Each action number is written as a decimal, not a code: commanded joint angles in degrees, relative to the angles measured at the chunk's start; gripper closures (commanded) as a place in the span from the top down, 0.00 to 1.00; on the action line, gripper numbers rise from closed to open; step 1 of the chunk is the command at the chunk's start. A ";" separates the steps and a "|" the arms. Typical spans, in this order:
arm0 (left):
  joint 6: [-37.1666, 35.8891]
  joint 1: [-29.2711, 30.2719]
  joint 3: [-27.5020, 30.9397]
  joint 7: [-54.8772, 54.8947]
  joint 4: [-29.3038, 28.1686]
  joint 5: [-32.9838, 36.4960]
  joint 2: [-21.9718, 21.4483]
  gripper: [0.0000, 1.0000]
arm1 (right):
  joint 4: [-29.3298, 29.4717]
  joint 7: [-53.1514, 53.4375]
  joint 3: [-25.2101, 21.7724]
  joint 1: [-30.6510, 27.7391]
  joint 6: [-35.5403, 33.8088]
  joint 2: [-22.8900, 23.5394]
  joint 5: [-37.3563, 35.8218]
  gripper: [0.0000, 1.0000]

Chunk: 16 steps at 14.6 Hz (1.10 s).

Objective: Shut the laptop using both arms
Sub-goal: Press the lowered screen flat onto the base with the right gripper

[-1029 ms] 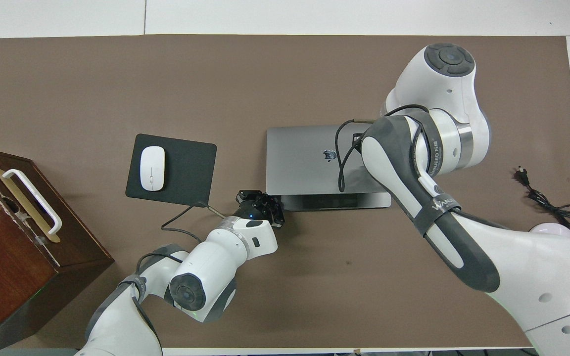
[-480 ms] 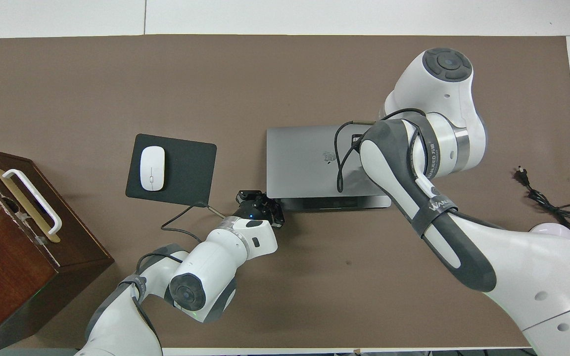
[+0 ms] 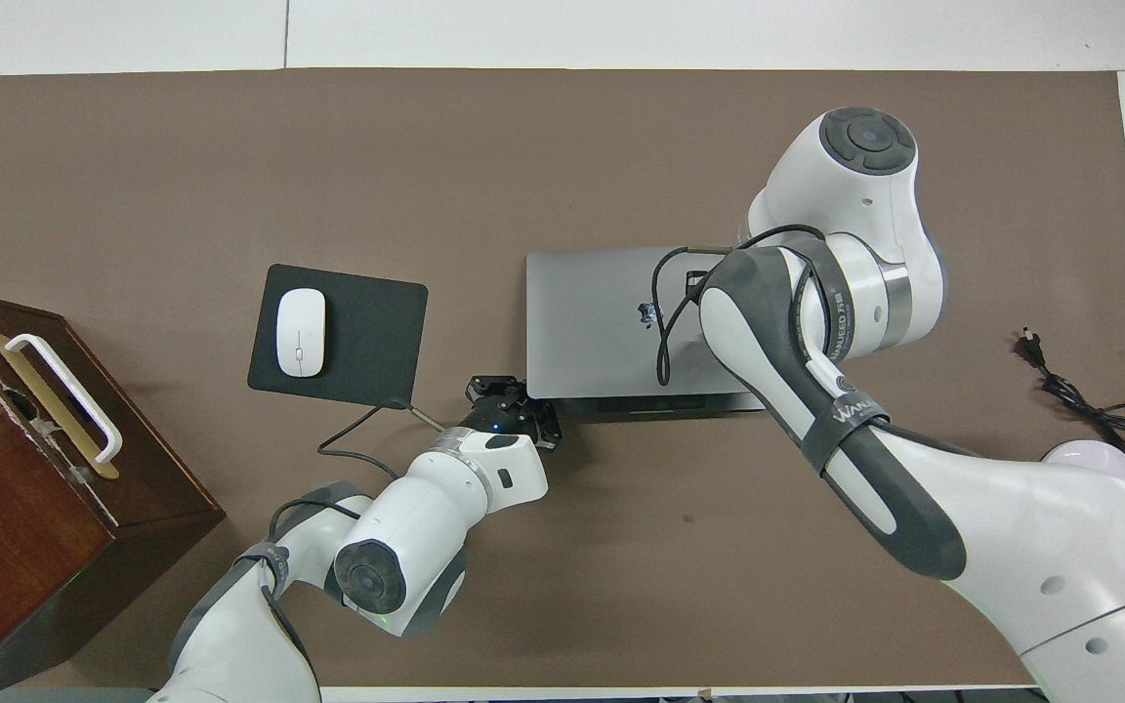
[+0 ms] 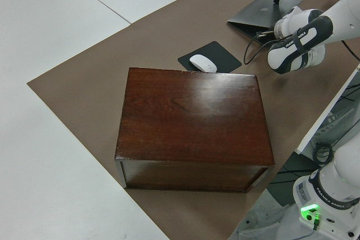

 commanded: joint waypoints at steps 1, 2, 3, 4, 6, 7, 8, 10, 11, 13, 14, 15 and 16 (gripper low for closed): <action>0.68 -0.95 1.02 0.64 -0.03 0.09 2.88 0.00 | -2.23 1.38 0.33 -0.09 1.44 -1.51 1.31 0.00; 0.68 -0.95 0.94 0.64 0.06 0.09 2.88 0.00 | -2.23 1.38 0.33 -0.09 1.44 -1.51 1.31 0.00; 0.68 -0.95 0.94 0.64 -0.03 0.09 2.88 0.00 | -2.23 1.38 0.33 -0.09 1.44 -1.43 1.31 0.00; 0.68 -0.95 1.02 0.64 -0.03 0.09 2.88 0.00 | -2.31 1.38 0.33 -0.09 1.44 -1.51 1.31 0.00; 0.68 -0.95 1.02 0.64 -0.03 0.09 2.88 0.00 | -2.23 1.90 0.33 0.00 1.09 -1.51 1.31 0.00; 0.68 -0.95 1.02 0.64 -0.03 0.09 2.88 0.00 | -2.05 1.99 0.33 0.00 1.00 -1.51 1.31 0.00; 0.68 -0.95 1.02 0.64 -0.03 0.09 2.88 0.00 | -1.88 2.08 0.33 0.00 1.00 -1.51 1.31 0.00; 0.68 -0.95 1.02 0.64 -0.03 0.09 2.88 0.00 | -0.74 1.99 0.33 -0.09 0.30 -1.51 1.31 0.00; 0.68 -0.95 1.02 0.64 -0.03 0.09 2.88 0.00 | 0.14 1.99 0.33 -0.09 -0.66 -1.60 1.31 0.00; 0.68 -0.95 1.02 0.64 -0.03 0.09 2.88 0.00 | 1.90 2.08 0.50 -0.09 -3.12 -1.95 1.31 0.00; 0.68 -0.95 1.02 0.64 -0.03 0.09 2.88 0.00 | 2.34 2.08 0.68 -0.09 -4.09 -2.39 1.31 0.00; 0.68 -0.95 1.02 0.64 -0.03 0.09 2.88 0.00 | 3.13 2.08 0.68 -0.18 -5.40 -2.91 1.31 0.00; 0.68 -0.95 1.02 0.64 -0.03 0.09 2.88 0.00 | 4.35 2.08 0.68 -0.18 -6.98 -3.09 1.40 0.00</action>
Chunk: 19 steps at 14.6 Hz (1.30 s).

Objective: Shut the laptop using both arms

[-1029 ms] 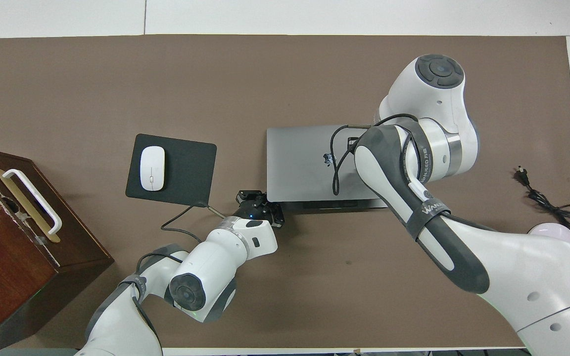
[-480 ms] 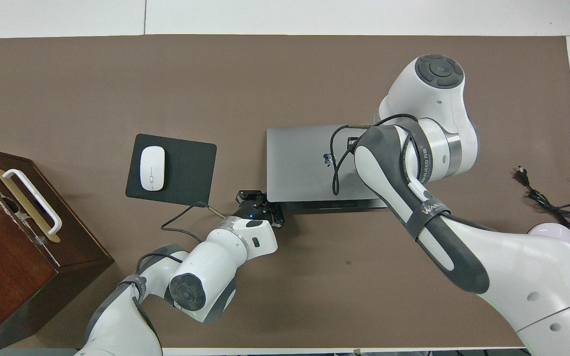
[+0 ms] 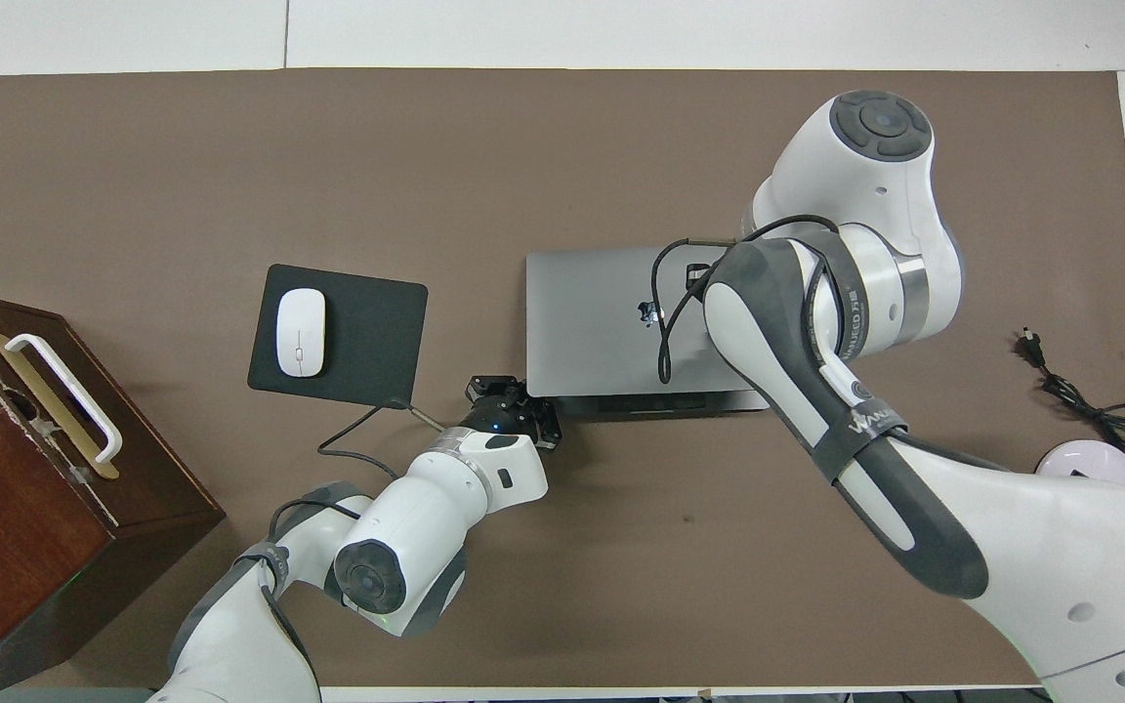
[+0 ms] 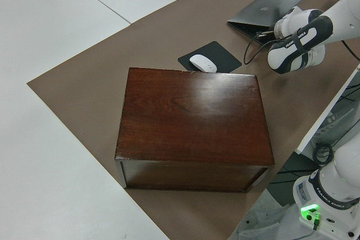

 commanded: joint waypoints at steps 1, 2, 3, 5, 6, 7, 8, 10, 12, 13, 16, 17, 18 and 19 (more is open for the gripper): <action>0.65 -0.95 1.02 0.64 -0.02 0.09 2.87 0.00 | 3.29 1.49 0.33 -0.22 -4.55 -1.31 1.40 0.00; 0.65 -0.95 0.94 0.47 -0.02 0.09 2.87 0.00 | 4.61 1.49 0.33 -0.30 -5.87 -1.57 1.31 0.00; 0.65 -0.87 0.94 -0.14 0.06 -0.08 2.87 0.00 | 6.36 1.49 0.24 -0.65 -7.54 -1.75 1.22 0.00; 0.56 -0.78 0.94 -1.02 0.15 -0.35 2.87 0.00 | 10.58 1.31 -0.19 -1.62 -11.84 -1.84 1.05 0.00; 0.56 -0.95 0.94 -2.77 0.33 -0.35 2.87 0.00 | 11.90 1.14 -0.20 -2.23 -13.52 -1.92 0.70 0.00; 0.56 -0.95 0.94 -3.74 0.59 -0.35 2.78 0.00 | 12.96 0.88 -0.20 -2.93 -14.84 -2.10 0.43 0.00; 0.56 -0.95 0.85 -4.27 0.68 -0.35 2.34 0.00 | 13.49 0.70 -0.37 -3.46 -15.29 -3.14 0.34 0.00; -0.14 -1.04 0.85 -6.11 0.68 -0.35 1.29 0.00 | 13.50 -0.61 -0.46 -5.39 -15.64 -4.82 0.17 0.00; -0.32 -1.04 0.76 -6.65 0.33 -0.43 0.76 0.00 | 13.58 -4.21 -0.46 -6.54 -17.48 -5.70 -1.58 0.00; -0.41 -0.95 0.76 -7.17 0.33 -0.43 0.41 0.00 | 13.58 -5.70 -0.63 -6.63 -17.84 -5.79 -3.16 0.00; -4.00 -0.95 0.76 -9.02 0.06 -0.43 -2.05 0.00 | 13.58 -10.27 -0.64 -8.29 -18.19 -7.11 -6.51 0.00; -6.36 -0.95 0.76 -10.07 0.06 -0.43 -3.36 0.00 | 13.58 -11.94 -0.55 -8.91 -19.41 -7.11 -7.03 0.00; -8.47 -1.04 0.76 -10.86 0.06 -0.43 -4.85 0.00 | 13.76 -13.53 -0.64 -9.26 -19.94 -7.11 -7.47 0.00; -10.93 -0.95 0.76 -10.96 0.06 -0.43 -6.44 0.00 | 14.54 -14.76 -0.64 -9.70 -20.04 -7.37 -8.52 0.00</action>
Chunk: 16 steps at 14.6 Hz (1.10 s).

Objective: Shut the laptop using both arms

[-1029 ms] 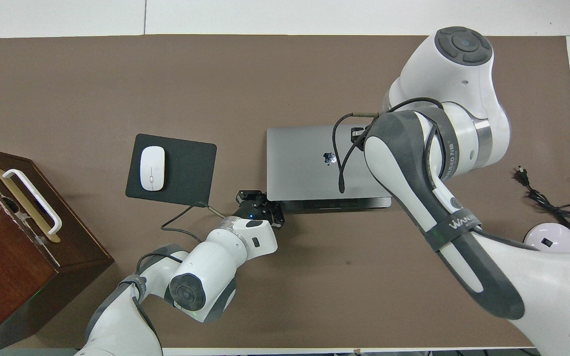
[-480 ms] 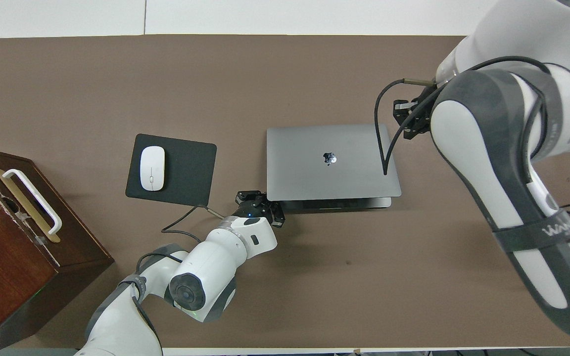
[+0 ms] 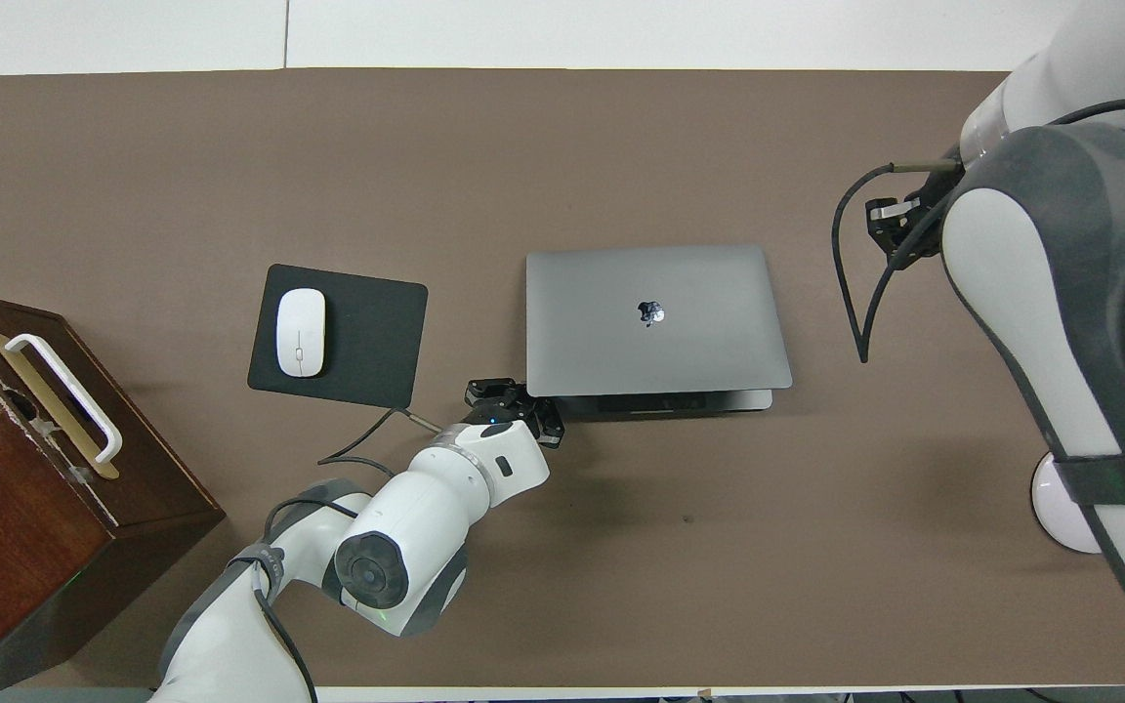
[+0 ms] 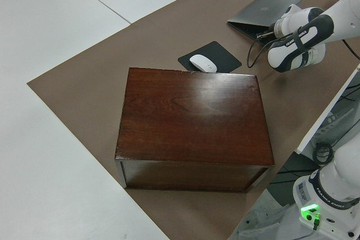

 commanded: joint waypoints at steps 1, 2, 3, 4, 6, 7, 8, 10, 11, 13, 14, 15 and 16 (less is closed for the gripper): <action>-7.38 -0.95 0.71 -1.95 -0.56 -0.40 -5.67 0.00 | 1.91 -4.08 0.53 -1.58 -1.27 -1.09 -2.80 0.00; -8.26 -0.95 0.71 -2.56 -0.56 -0.40 -6.37 0.00 | 2.10 -5.39 0.53 -1.67 -1.70 -1.09 -4.55 0.00; -8.71 -0.95 0.71 -2.57 -0.65 -0.40 -6.82 0.00 | 2.10 -6.62 0.53 -1.59 -2.32 -1.18 -5.88 0.00; -10.19 -1.04 0.71 -2.57 -0.65 -0.40 -7.60 0.00 | 2.10 -7.94 0.45 -1.67 -2.32 -1.26 -6.76 0.00; -17.55 -1.04 0.89 -2.40 -0.65 -0.40 -10.76 0.00 | 1.92 -10.23 0.44 -2.11 -0.58 -3.28 -7.73 0.00; -21.24 -1.04 0.89 -2.13 -0.65 -0.40 -12.43 0.00 | 1.31 -10.06 0.44 -2.98 0.13 -4.07 -7.65 0.00; -24.59 -1.04 0.89 -2.04 -0.65 -0.40 -14.10 0.00 | 1.05 -9.98 0.53 -3.95 0.22 -4.86 -6.95 0.00; -29.78 -0.96 0.97 -2.04 -0.56 -0.40 -16.56 0.00 | 0.08 -9.27 0.53 -5.27 0.22 -5.83 -5.90 0.00; -32.33 -0.87 0.97 -2.13 -0.56 -0.40 -17.79 0.00 | -0.71 -7.97 0.53 -5.45 0.22 -6.10 -4.41 0.00; -36.90 -0.52 1.06 -2.13 -0.48 -0.40 -19.82 0.00 | -2.03 -6.81 0.53 -5.80 0.83 -6.80 -3.69 0.13; -39.19 -0.25 1.06 -2.13 -0.22 -0.40 -20.79 0.00 | -2.90 -6.72 0.53 -5.89 1.71 -7.15 -3.69 0.37; -41.82 -0.16 1.15 -2.13 0.13 -0.40 -21.67 0.00 | -3.35 -6.64 0.53 -5.98 2.07 -7.59 -3.43 0.77; -44.46 0.71 1.15 -2.13 0.92 -0.40 -22.72 0.00 | -3.70 -6.46 0.53 -5.98 2.33 -7.94 -3.17 1.00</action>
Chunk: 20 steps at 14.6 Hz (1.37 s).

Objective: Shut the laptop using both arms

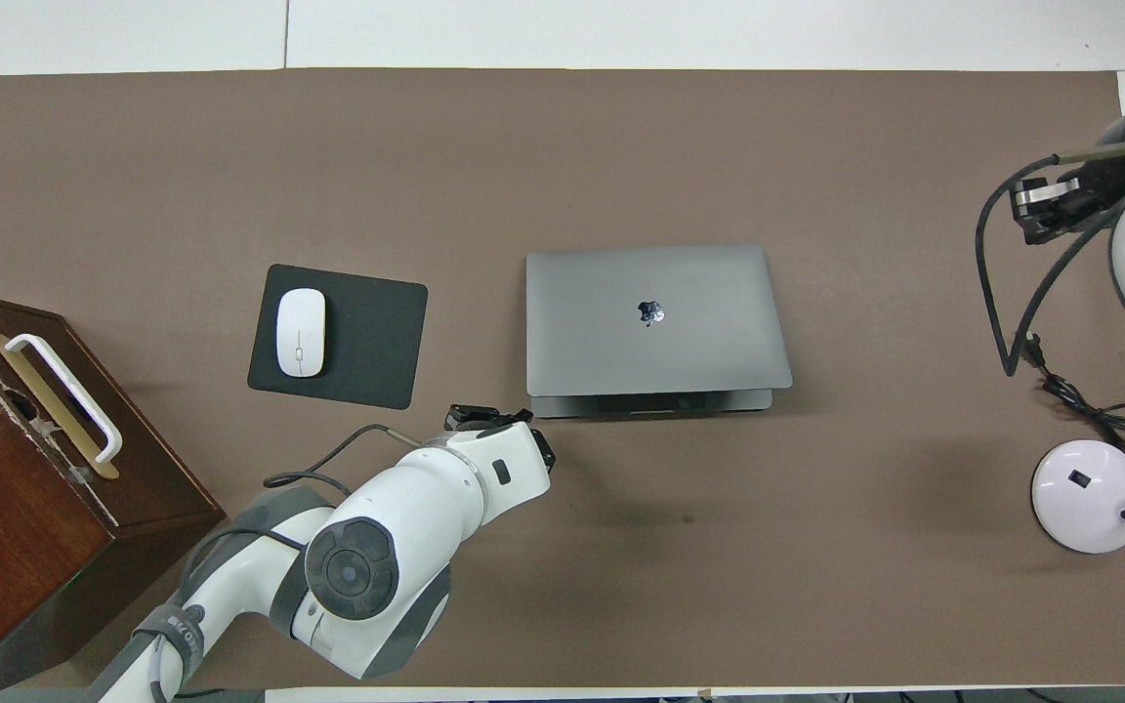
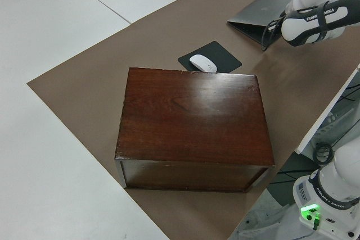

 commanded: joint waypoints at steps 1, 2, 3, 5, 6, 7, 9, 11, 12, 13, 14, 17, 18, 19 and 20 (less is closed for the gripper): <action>-8.62 1.46 0.46 -0.39 1.57 -0.38 -4.20 0.00 | -4.66 1.02 0.47 -1.06 3.85 -3.84 1.43 1.00; -11.87 2.08 0.54 -0.39 2.89 -0.38 -5.43 0.00 | -6.84 1.28 0.56 -2.28 6.13 -5.41 1.69 1.00; -16.17 3.48 0.54 -0.39 4.73 -0.30 -6.66 0.00 | -9.21 1.37 0.56 -2.98 7.98 -7.00 3.17 1.00; -23.91 6.12 0.54 -0.39 8.60 0.32 -8.51 0.00 | -11.69 2.07 0.47 -3.17 8.79 -8.50 4.06 1.00; -27.43 7.52 0.54 -0.48 10.09 0.84 -9.48 0.00 | -12.31 2.16 0.47 -3.17 9.05 -8.77 4.15 1.00; -29.99 8.84 0.54 -0.39 11.33 2.59 -10.09 0.00 | -12.66 2.86 0.47 -3.25 9.14 -8.94 4.33 1.00; -33.34 9.81 0.54 -0.39 12.13 5.85 -11.15 0.00 | -12.75 4.53 0.47 -3.86 8.88 -9.90 5.90 1.00; -35.27 12.44 0.54 -0.22 12.22 6.91 -12.82 0.00 | -16.07 6.19 0.47 -4.57 9.13 -13.49 8.88 1.00; -36.59 13.50 0.54 -0.21 12.48 7.00 -13.43 0.00 | -18.70 6.90 0.47 -4.49 10.36 -15.60 8.98 1.00; -38.00 14.64 0.54 -0.21 12.92 7.44 -13.70 0.00 | -20.73 6.91 0.47 -4.40 12.20 -17.02 8.99 1.00; -39.75 15.70 0.54 -0.21 13.62 8.66 -14.05 0.00 | -21.45 6.47 0.47 -4.31 12.74 -17.47 8.99 1.00; -43.36 20.26 0.54 -0.04 16.08 9.55 -14.32 0.41 | -21.45 0.96 1.17 -3.61 12.66 -17.47 8.99 1.00; -44.76 21.58 0.54 0.48 17.13 9.55 -14.32 0.70 | -21.37 0.32 1.26 -3.08 12.74 -17.47 8.99 1.00; -45.39 22.99 0.54 1.01 17.92 9.55 -14.32 1.00 | -21.19 0.40 1.26 -2.12 12.83 -17.47 8.99 1.00; -45.48 24.40 0.54 1.28 18.45 9.55 -14.23 1.00 | -21.10 0.40 1.26 -2.11 12.83 -17.38 8.99 1.00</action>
